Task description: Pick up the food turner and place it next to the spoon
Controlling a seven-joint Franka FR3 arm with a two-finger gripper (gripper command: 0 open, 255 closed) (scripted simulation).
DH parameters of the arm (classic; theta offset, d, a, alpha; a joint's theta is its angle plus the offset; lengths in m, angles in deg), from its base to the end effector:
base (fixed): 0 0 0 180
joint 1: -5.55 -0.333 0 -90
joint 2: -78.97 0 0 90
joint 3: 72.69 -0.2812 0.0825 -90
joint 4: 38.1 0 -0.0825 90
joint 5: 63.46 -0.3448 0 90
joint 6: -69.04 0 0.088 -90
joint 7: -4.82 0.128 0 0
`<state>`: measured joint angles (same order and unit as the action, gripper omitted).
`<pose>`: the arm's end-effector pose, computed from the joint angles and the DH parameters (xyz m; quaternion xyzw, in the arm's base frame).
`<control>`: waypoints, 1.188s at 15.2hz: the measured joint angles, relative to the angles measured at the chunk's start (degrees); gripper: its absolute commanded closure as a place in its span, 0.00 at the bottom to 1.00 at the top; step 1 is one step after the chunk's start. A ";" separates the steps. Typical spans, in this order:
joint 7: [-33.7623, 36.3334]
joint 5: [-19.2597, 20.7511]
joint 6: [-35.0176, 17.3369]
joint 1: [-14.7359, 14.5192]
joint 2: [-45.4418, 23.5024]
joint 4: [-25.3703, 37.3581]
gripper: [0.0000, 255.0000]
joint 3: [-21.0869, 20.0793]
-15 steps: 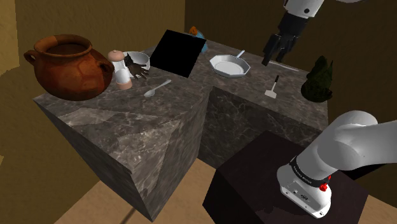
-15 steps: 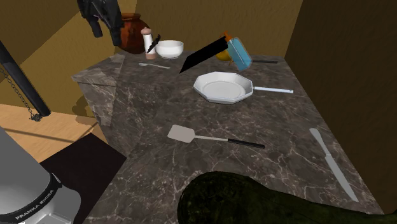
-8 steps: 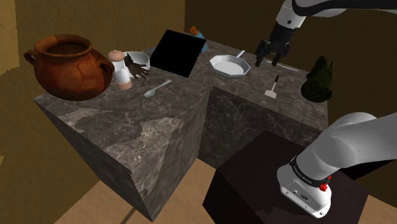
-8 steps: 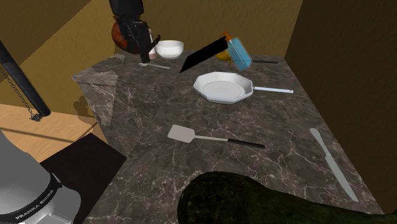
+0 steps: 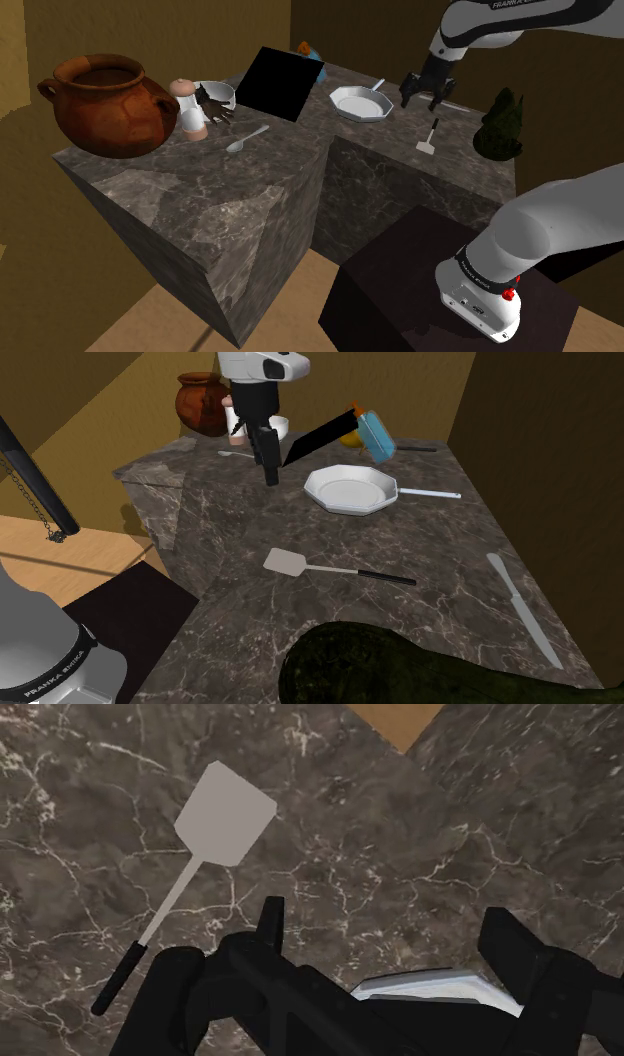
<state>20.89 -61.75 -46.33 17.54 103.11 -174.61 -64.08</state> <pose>0.3784 -0.1463 0.4432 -0.9525 0.3032 -0.0248 0.0162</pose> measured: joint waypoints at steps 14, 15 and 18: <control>14.84 2.65 -14.34 10.03 -16.61 2.65 0.00 6.76; 15.71 2.69 -15.23 10.69 -17.78 2.95 0.00 7.36; 16.44 2.37 -17.88 11.21 -20.10 2.56 0.00 7.95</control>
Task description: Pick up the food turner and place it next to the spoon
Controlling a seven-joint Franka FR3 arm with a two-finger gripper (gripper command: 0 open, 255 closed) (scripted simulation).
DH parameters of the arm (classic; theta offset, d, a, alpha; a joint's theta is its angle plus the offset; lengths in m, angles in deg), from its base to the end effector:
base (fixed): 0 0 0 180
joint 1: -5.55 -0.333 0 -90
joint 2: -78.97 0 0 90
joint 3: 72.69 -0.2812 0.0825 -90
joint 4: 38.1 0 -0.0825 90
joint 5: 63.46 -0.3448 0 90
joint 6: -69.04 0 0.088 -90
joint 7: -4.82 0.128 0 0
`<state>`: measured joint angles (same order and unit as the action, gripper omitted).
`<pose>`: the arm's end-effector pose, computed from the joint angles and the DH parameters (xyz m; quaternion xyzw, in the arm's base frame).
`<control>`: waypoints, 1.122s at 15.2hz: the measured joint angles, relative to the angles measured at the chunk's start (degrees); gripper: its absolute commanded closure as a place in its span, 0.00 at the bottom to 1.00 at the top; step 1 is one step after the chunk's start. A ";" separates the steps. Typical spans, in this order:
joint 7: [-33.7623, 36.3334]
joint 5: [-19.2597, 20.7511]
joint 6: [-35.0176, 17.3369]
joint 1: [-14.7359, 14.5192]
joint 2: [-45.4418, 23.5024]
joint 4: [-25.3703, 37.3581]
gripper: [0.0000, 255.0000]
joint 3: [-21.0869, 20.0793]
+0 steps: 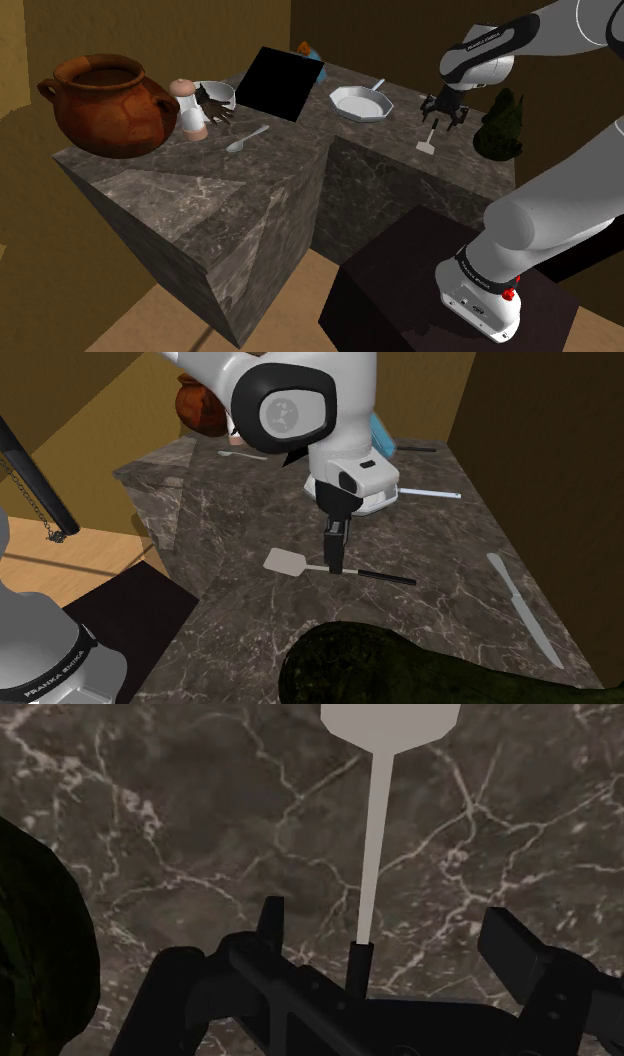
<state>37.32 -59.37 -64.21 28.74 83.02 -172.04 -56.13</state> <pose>0.3641 -0.3056 0.3375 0.8211 -0.5699 0.0270 0.0183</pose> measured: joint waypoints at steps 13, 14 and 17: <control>-0.59 -0.98 -4.43 0.12 -3.21 -1.27 1.00 0.26; -0.59 -0.98 -4.43 0.12 -3.21 -1.26 1.00 0.26; -0.59 -0.98 -4.43 0.12 -3.21 -1.26 1.00 0.26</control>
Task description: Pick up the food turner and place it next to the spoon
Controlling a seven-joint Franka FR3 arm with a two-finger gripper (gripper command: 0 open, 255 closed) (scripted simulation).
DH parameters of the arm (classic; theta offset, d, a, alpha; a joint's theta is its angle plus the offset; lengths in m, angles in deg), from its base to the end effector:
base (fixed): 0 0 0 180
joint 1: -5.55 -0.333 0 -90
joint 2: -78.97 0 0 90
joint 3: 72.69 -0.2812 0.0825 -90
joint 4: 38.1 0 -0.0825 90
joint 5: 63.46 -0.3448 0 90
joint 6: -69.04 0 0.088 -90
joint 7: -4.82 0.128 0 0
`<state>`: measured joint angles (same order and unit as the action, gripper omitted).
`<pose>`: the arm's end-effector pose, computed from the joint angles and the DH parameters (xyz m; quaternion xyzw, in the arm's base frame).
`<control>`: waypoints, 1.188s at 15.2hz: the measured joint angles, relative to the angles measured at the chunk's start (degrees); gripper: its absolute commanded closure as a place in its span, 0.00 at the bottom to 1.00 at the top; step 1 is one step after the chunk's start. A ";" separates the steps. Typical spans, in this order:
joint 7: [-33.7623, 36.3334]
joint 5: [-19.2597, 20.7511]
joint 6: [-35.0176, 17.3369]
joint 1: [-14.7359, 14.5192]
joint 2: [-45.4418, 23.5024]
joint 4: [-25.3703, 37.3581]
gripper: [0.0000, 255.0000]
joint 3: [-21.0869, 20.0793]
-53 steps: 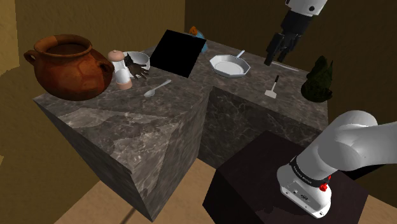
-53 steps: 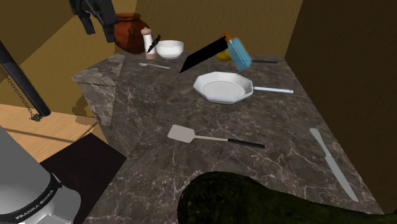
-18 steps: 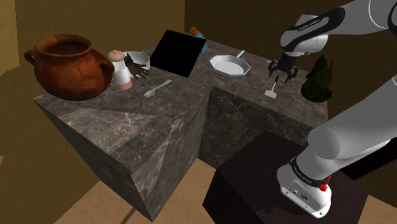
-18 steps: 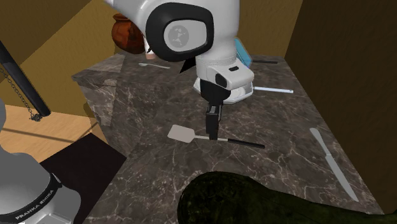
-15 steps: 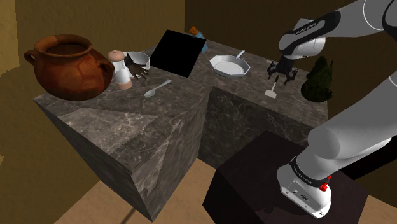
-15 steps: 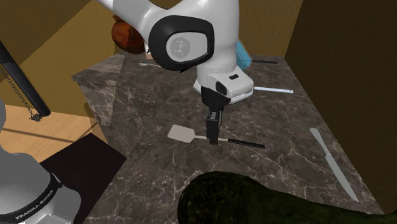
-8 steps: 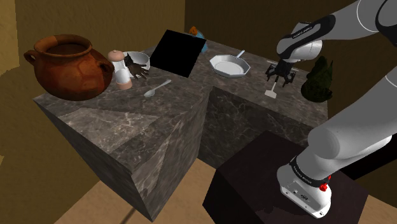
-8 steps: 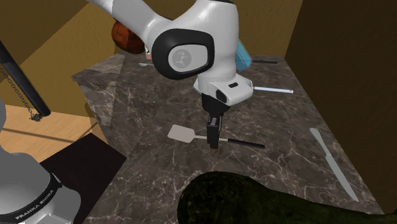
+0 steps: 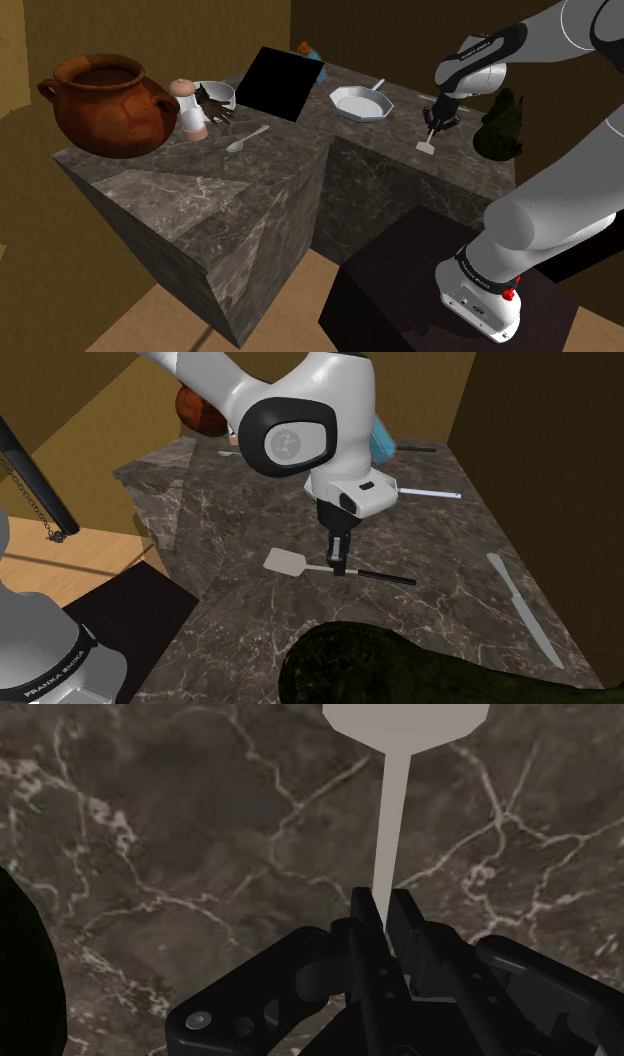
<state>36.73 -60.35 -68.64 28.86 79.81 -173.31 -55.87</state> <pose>0.3646 -0.3087 0.3103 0.8197 -0.5719 0.0273 0.0187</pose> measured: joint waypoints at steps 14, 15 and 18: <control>0.66 1.05 5.45 -0.01 3.45 2.13 1.00 -0.16; 0.83 1.20 6.31 -0.05 3.96 2.49 1.00 -0.24; 0.86 1.41 8.53 -0.03 4.90 3.80 1.00 -0.29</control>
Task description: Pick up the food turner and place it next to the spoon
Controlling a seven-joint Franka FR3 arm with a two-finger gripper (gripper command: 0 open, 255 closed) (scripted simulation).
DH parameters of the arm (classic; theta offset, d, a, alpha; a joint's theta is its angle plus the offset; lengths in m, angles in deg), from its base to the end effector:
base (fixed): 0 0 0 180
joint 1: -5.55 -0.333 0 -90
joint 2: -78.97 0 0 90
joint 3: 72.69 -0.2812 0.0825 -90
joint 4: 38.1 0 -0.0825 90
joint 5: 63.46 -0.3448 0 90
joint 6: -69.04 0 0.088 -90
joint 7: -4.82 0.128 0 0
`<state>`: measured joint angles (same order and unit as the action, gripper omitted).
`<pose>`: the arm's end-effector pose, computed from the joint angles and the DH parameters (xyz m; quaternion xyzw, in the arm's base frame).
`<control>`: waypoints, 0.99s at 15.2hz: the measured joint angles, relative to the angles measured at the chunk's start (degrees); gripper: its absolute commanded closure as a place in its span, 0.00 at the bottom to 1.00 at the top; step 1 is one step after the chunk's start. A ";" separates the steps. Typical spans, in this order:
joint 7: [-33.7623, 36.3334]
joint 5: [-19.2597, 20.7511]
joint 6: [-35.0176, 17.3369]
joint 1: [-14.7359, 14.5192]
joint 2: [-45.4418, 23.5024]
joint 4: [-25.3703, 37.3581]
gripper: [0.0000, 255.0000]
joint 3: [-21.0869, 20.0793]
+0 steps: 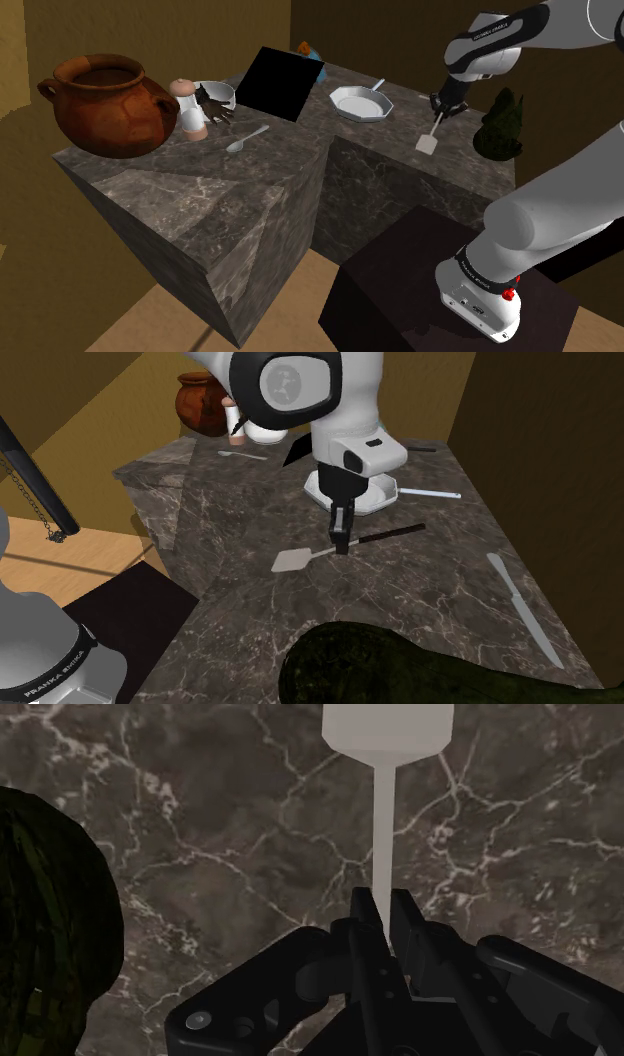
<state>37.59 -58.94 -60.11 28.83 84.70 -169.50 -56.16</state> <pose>0.3649 -0.3089 0.3626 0.8197 -0.5718 0.0275 0.0188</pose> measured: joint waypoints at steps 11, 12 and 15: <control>7.77 0.88 4.27 -2.94 4.68 -0.75 1.00 -4.59; 9.49 0.89 4.30 -3.63 5.26 -1.41 1.00 -5.63; 13.67 0.78 4.25 -5.31 6.48 -2.93 1.00 -8.18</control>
<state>51.27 -58.16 -55.86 23.52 91.19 -172.43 -64.34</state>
